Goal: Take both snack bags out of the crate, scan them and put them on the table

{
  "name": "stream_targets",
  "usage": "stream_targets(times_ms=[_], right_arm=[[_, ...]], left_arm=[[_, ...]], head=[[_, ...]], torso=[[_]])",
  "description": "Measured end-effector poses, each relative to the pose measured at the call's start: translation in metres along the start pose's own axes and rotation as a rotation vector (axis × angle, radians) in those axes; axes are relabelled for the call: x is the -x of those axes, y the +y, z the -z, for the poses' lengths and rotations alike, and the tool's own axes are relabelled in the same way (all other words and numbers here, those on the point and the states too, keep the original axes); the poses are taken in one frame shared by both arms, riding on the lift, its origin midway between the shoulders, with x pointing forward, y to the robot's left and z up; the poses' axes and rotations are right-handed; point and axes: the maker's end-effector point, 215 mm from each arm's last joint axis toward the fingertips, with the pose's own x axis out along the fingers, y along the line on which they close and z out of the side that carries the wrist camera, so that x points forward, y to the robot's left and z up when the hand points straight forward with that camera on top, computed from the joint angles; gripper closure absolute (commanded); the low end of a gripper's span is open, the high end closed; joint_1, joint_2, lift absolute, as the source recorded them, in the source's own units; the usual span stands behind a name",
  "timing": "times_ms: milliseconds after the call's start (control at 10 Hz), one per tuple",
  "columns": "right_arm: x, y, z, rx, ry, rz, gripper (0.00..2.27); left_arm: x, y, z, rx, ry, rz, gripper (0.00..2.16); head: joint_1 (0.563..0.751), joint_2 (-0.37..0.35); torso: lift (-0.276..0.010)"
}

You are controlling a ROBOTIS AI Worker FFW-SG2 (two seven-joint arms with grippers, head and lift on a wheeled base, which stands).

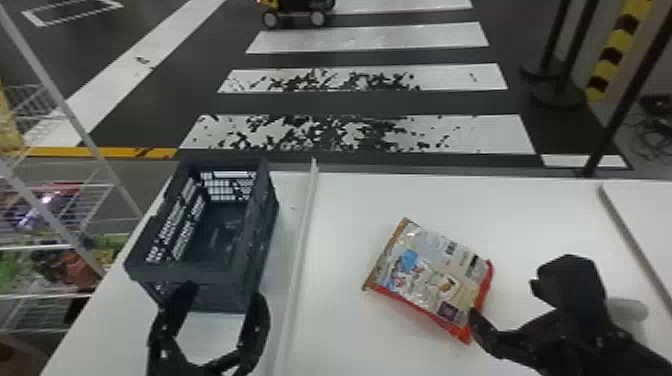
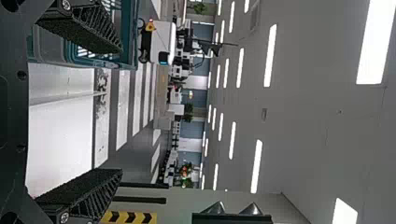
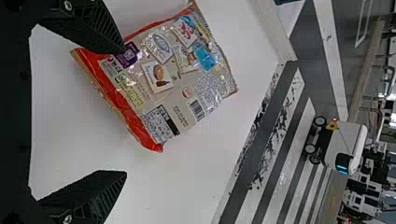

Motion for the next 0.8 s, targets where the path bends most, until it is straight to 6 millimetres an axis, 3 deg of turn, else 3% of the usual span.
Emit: stream_targets(times_ms=[300,400,500,600,700,800], right_arm=[[0.000,0.007,-0.035,-0.290,-0.129,-0.157,0.09],[-0.001,0.007,-0.045,-0.349,-0.168,-0.189,0.15],[-0.004,0.008,-0.056,-0.396,-0.208,-0.208,0.35],[-0.006,0.010,-0.061,-0.420,-0.226,-0.219,0.93],[-0.009,0.014,-0.065,-0.438,-0.238,-0.240,2.23],[-0.010,0.017,-0.068,-0.447,-0.242,-0.252,2.26]], left_arm=[[0.000,0.000,-0.001,0.001,-0.003,-0.002,0.08],[0.000,0.000,-0.001,0.001,-0.004,-0.001,0.08],[0.000,0.000,-0.001,0.000,-0.002,0.000,0.08],[0.000,0.000,-0.001,0.000,-0.002,0.000,0.08],[0.000,0.000,-0.001,0.000,-0.002,0.001,0.08],[0.000,0.000,-0.001,0.000,-0.002,0.001,0.09]], head=[[0.695,0.163],[0.695,0.166],[0.695,0.171],[0.695,0.177],[0.695,0.185],[0.695,0.191]], torso=[[-0.094],[-0.094],[-0.094],[-0.094],[-0.094],[-0.094]])
